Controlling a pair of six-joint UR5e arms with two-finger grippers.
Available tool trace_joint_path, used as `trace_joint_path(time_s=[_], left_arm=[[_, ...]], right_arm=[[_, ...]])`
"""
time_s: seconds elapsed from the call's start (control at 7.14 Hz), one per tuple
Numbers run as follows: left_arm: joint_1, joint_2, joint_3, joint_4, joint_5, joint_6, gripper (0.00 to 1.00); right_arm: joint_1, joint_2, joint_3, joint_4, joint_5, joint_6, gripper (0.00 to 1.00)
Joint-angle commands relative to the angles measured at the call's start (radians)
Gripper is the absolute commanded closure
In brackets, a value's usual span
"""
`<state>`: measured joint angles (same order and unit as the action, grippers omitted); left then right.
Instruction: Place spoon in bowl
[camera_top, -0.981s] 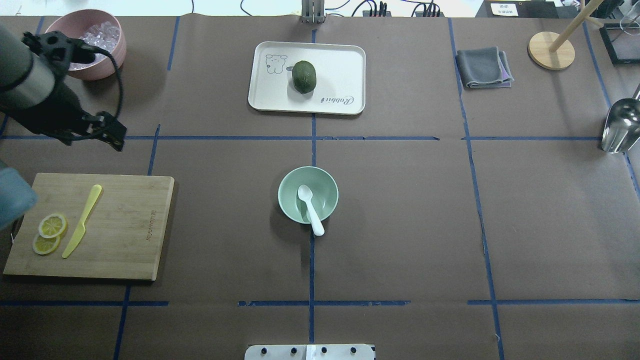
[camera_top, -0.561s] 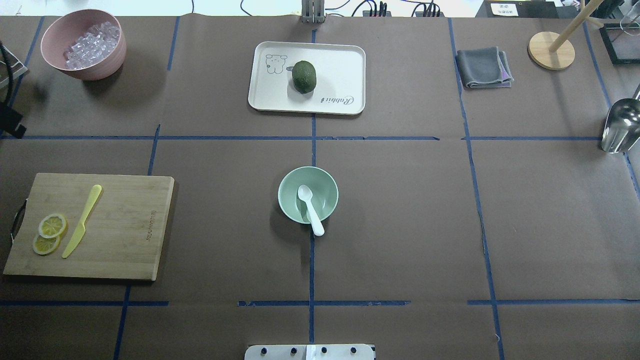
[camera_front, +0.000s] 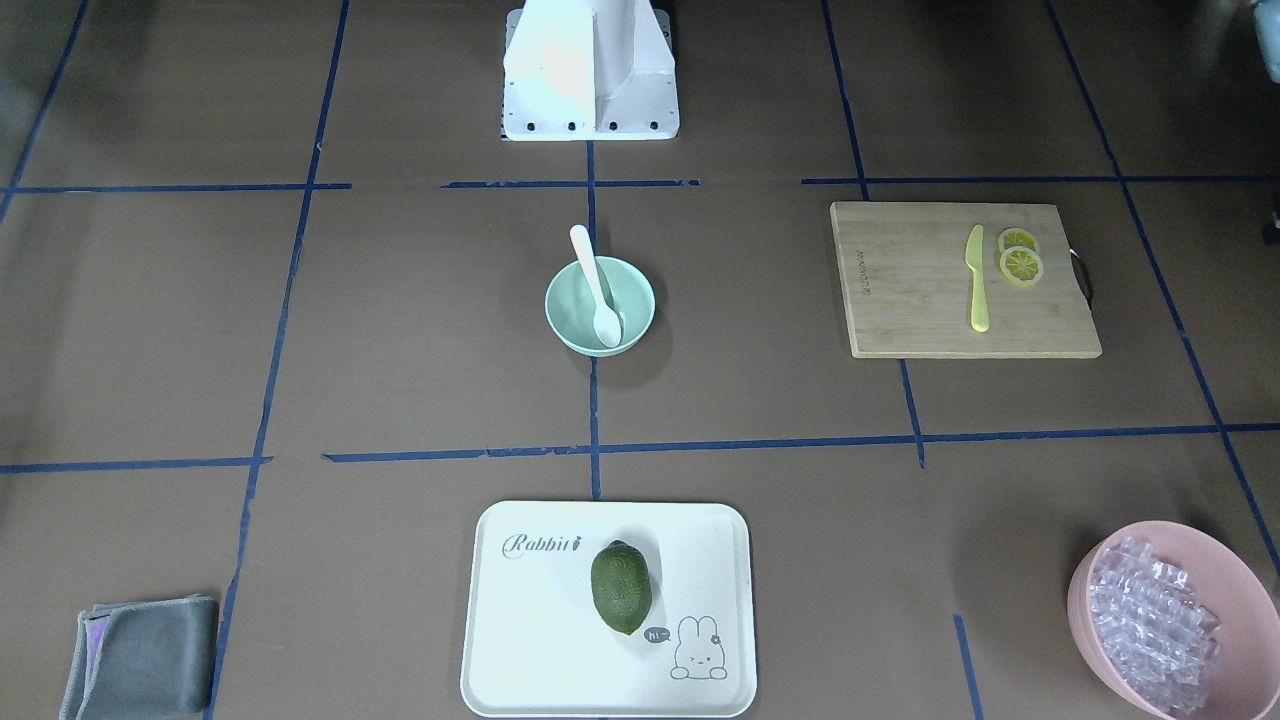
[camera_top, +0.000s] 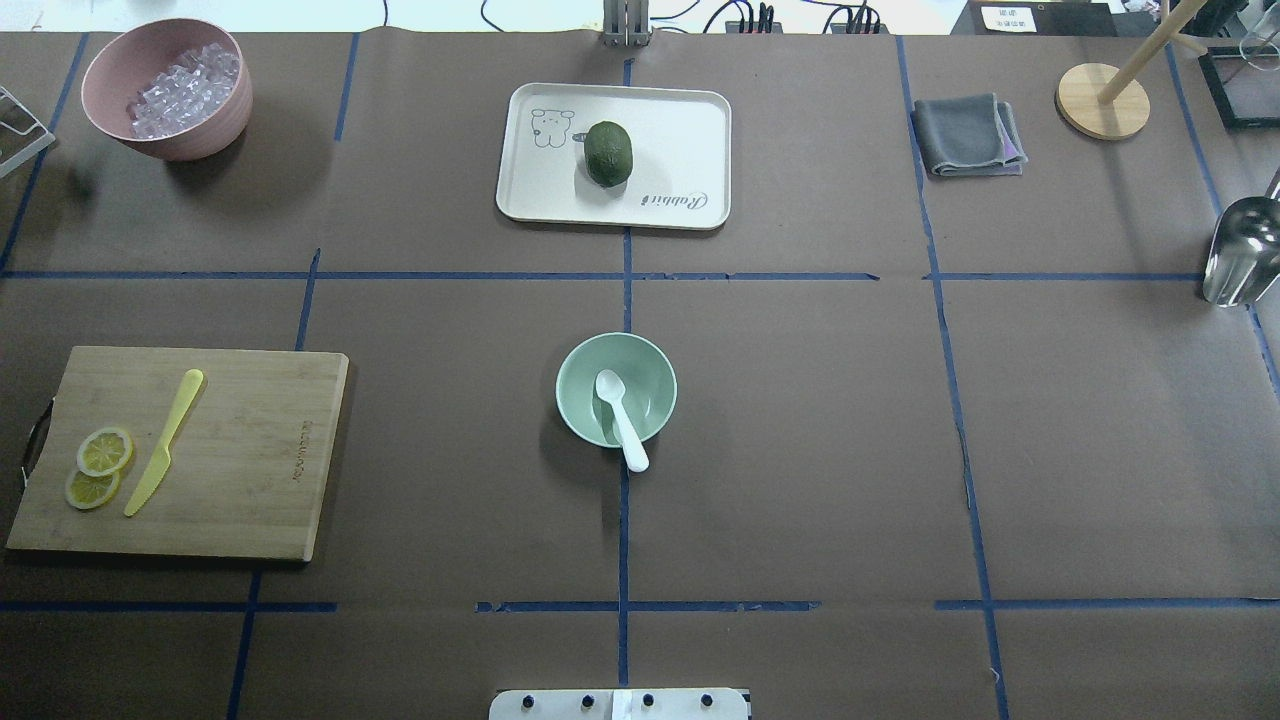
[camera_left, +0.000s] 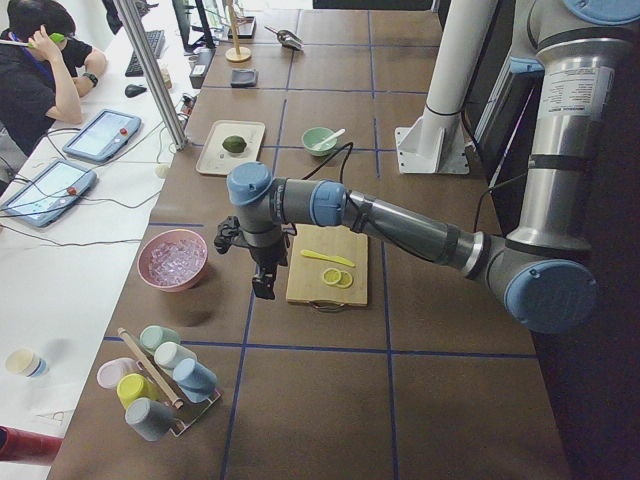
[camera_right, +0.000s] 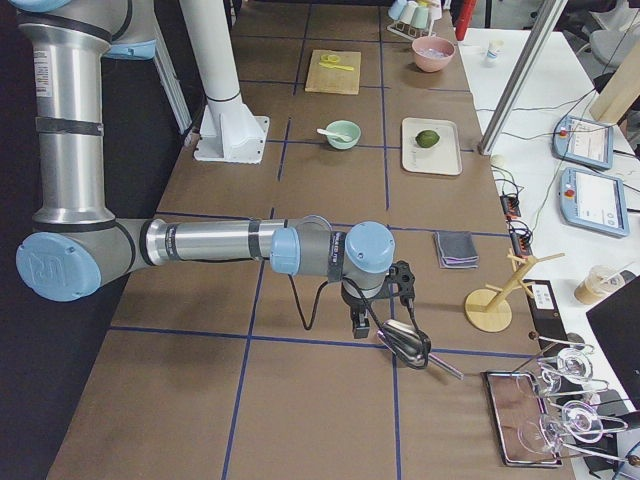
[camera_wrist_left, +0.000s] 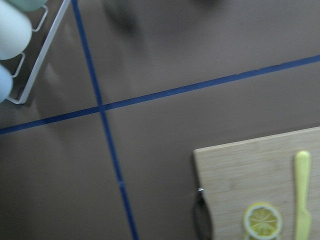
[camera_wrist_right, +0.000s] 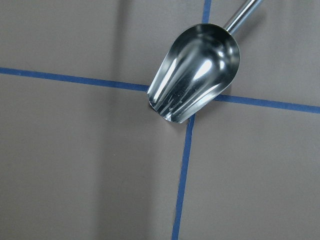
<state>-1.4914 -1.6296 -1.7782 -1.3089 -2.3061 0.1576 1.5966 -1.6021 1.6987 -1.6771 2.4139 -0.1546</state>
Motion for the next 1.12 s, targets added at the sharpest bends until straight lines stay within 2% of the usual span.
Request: trace_joint_path(time_s=[0.0,0.14,0.42,0.56,0.98], left_arm=[[-0.055,0.004,0.136,-0.076,-0.006,0.06,0.0],[-0.079,0.005,0.181,-0.125,-0.007,0.059,0.0],[-0.112,0.037,0.223,-0.2,-0.051,0.047,0.0],[-0.112,0.037,0.221,-0.199,-0.056,0.043,0.0],[-0.112,0.037,0.224,-0.188,-0.055,-0.015,0.0]], right_arm=[[-0.001,0.013,-0.005,0.001,-0.012,0.006,0.0],[0.0,0.013,-0.005,0.002,-0.048,0.012,0.0],[0.0,-0.012,-0.055,0.164,-0.053,0.123,0.0],[0.0,-0.01,-0.066,0.197,-0.052,0.154,0.0],[0.0,-0.016,-0.067,0.194,-0.036,0.167,0.0]])
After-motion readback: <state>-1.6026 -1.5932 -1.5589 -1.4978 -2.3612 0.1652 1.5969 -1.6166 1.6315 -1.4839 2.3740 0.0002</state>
